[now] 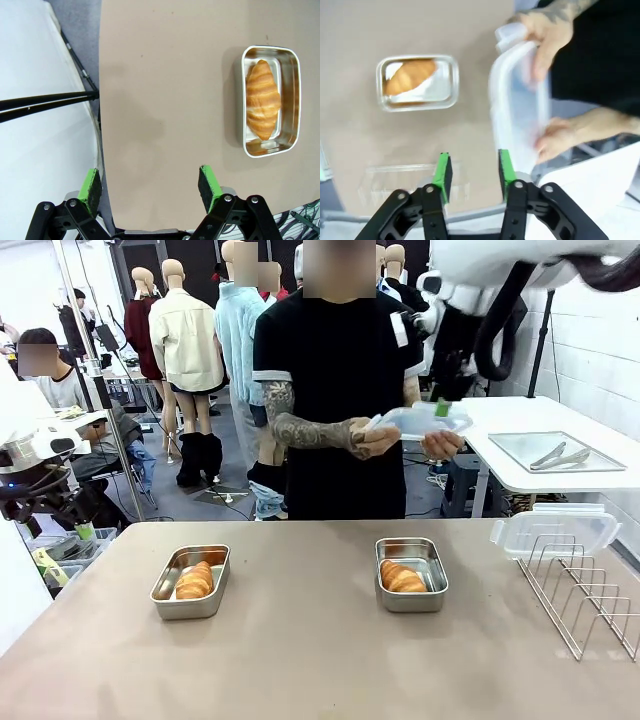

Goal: Place the bread in airtight containers.
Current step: Pick up one Airtight Container lid and hand it to the human.

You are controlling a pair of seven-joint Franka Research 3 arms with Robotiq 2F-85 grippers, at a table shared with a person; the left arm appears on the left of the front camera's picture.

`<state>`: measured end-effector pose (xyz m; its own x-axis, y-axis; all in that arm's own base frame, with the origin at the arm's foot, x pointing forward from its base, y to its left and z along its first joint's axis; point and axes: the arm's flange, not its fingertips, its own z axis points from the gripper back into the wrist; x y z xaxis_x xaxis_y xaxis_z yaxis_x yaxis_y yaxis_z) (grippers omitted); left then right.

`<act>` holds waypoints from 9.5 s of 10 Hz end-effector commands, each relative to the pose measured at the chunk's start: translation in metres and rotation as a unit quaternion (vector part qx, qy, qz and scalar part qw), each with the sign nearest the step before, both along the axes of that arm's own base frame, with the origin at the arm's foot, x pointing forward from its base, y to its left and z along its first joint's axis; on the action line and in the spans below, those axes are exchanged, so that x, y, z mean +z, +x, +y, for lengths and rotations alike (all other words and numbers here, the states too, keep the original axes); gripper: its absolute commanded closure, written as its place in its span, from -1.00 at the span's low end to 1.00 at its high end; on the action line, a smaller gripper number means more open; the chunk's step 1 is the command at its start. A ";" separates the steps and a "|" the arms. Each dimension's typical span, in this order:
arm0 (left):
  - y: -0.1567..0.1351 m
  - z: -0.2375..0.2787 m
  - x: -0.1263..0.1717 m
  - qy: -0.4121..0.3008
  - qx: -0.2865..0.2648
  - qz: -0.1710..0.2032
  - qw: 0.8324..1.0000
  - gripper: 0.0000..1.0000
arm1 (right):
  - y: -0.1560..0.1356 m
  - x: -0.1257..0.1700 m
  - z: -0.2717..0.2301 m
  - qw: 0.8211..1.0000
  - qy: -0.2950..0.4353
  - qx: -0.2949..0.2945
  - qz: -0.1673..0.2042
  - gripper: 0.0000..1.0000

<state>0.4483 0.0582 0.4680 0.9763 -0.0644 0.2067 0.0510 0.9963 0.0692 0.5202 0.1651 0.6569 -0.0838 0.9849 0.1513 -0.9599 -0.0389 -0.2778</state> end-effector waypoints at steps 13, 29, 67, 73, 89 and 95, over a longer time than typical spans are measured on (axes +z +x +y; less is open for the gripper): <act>-0.002 0.002 0.000 0.004 0.002 -0.001 1.000 -1.00 | -0.042 -0.070 -0.140 0.969 -0.031 -0.102 0.224 -1.00; -0.002 0.002 0.000 0.004 0.002 -0.001 1.000 -1.00 | -0.039 -0.065 -0.137 0.968 -0.019 -0.112 0.224 -1.00; -0.002 0.002 0.000 0.004 0.002 -0.001 1.000 -1.00 | -0.039 -0.065 -0.137 0.968 -0.019 -0.112 0.224 -1.00; -0.002 0.002 0.000 0.004 0.002 -0.001 1.000 -1.00 | -0.039 -0.065 -0.137 0.968 -0.019 -0.112 0.224 -1.00; -0.002 0.002 0.000 0.004 0.002 -0.001 1.000 -1.00 | 0.061 -0.224 -0.156 0.968 -0.092 -0.177 0.150 -1.00; -0.002 0.002 0.000 0.004 0.002 -0.001 1.000 -1.00 | 0.079 -0.250 -0.148 0.961 -0.127 -0.177 0.172 -0.61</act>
<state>0.4482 0.0582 0.4682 0.9762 -0.0643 0.2070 0.0510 0.9963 0.0693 0.5935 0.0163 0.4048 0.2533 0.9622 -0.0997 -0.9654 0.2580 0.0375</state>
